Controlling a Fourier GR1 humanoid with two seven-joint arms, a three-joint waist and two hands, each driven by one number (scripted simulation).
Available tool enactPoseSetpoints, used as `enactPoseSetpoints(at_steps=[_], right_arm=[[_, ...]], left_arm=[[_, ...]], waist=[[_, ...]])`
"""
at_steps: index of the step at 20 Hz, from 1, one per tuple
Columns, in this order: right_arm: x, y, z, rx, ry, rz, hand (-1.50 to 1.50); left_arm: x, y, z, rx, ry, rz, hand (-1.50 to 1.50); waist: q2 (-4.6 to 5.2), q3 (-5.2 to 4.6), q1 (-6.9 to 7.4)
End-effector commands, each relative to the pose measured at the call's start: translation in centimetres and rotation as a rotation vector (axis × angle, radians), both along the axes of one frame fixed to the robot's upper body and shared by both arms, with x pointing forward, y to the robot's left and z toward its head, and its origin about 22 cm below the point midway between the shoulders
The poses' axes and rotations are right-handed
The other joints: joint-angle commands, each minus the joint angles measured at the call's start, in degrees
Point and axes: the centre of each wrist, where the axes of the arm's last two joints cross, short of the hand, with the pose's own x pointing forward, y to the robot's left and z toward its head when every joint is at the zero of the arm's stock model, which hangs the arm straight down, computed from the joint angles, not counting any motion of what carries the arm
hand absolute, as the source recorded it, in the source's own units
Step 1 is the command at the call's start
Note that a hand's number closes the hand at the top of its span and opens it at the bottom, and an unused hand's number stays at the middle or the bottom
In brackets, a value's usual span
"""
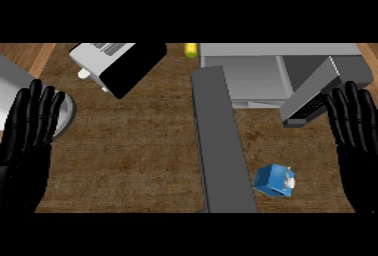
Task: Pick up the milk, place it into the microwave and close the microwave
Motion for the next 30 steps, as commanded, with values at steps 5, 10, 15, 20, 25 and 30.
enactPoseSetpoints(at_steps=[5, 10, 15, 20, 25, 30], right_arm=[[-3.0, 5.4, 0.6, 0.029, -0.062, -0.110, -1.50], [-6.0, 8.2, 3.0, 0.001, 0.042, -0.085, -1.50], [-7.9, 10.6, 2.2, -0.021, 0.051, -0.118, -1.50], [-8.6, 11.0, 2.8, -0.035, 0.075, -0.212, -1.50], [-9.1, 10.6, 0.0, -0.042, 0.145, -0.257, -1.50], [-9.3, 11.1, -1.8, -0.052, 0.168, -0.260, -1.50]], left_arm=[[1.7, 1.9, -2.0, -0.080, 0.027, 0.081, -1.50], [-1.4, 0.6, -2.7, -0.169, 0.147, 0.143, -1.50], [-3.8, 3.1, -2.2, -0.175, 0.142, 0.134, -1.50], [-6.3, 4.3, -2.0, -0.165, 0.158, 0.127, -1.50], [-8.2, 5.8, -0.8, -0.161, 0.152, 0.121, -1.50], [-10.3, 6.2, -2.1, -0.170, 0.158, 0.144, -1.50]], waist=[[-1.86, -0.56, -0.02], [-2.05, -0.56, 0.38], [-1.97, -0.52, 0.37], [-2.00, -0.55, 0.42], [-1.95, -0.49, 0.39], [-1.99, -0.51, 0.54]])
